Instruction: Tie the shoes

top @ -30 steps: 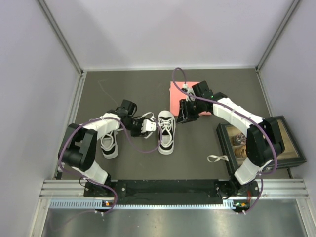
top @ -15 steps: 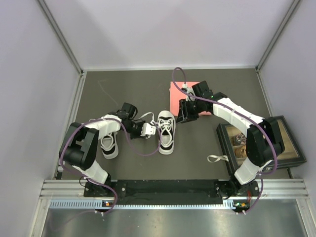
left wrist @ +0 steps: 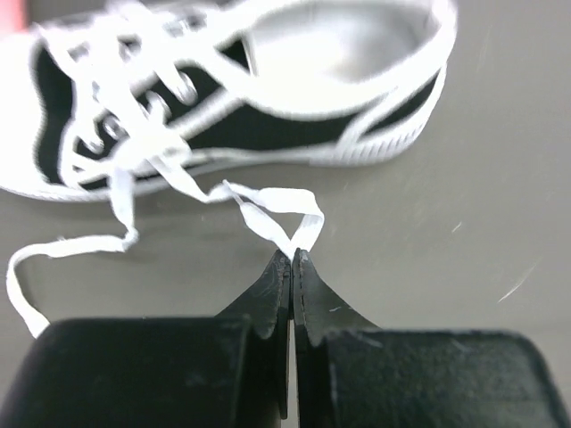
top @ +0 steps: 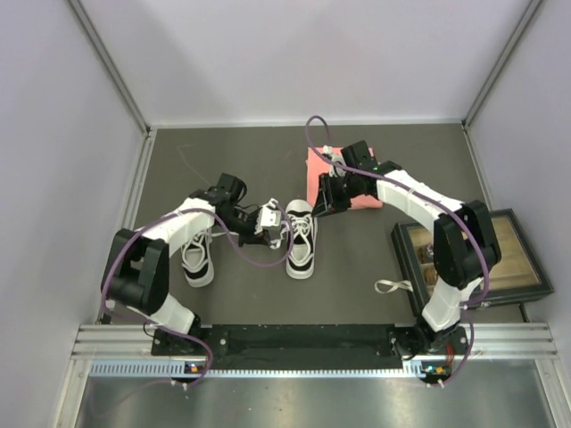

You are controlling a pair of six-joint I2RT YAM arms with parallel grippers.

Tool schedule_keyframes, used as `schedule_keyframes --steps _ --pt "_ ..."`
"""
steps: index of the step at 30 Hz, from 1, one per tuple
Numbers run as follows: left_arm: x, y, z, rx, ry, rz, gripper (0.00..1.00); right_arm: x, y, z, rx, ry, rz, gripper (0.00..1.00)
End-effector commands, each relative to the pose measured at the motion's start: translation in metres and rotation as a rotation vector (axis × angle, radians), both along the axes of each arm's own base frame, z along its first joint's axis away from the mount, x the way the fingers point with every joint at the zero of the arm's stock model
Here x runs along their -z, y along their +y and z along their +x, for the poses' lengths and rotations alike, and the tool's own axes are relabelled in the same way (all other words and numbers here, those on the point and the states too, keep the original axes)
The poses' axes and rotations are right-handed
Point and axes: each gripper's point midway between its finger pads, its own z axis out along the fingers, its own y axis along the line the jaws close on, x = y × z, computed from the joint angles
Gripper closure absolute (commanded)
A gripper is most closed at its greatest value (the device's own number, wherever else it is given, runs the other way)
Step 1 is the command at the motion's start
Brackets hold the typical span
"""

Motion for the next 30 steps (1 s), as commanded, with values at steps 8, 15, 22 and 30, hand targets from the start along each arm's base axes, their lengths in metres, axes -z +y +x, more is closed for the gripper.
schedule_keyframes --steps 8,15,22,30 --pt "-0.088 -0.047 0.027 -0.371 0.141 -0.34 1.0 -0.024 0.033 0.017 -0.096 -0.046 0.129 0.65" --pt "-0.084 -0.054 0.034 -0.496 0.193 -0.368 1.0 -0.008 0.048 0.015 -0.142 -0.023 0.12 0.62" --pt "-0.082 -0.052 0.041 -0.603 0.223 -0.376 1.0 0.009 0.051 0.009 -0.171 0.004 0.096 0.62" --pt "-0.08 -0.049 0.044 -0.667 0.219 -0.381 1.0 0.009 0.052 0.005 -0.188 -0.002 0.1 0.7"
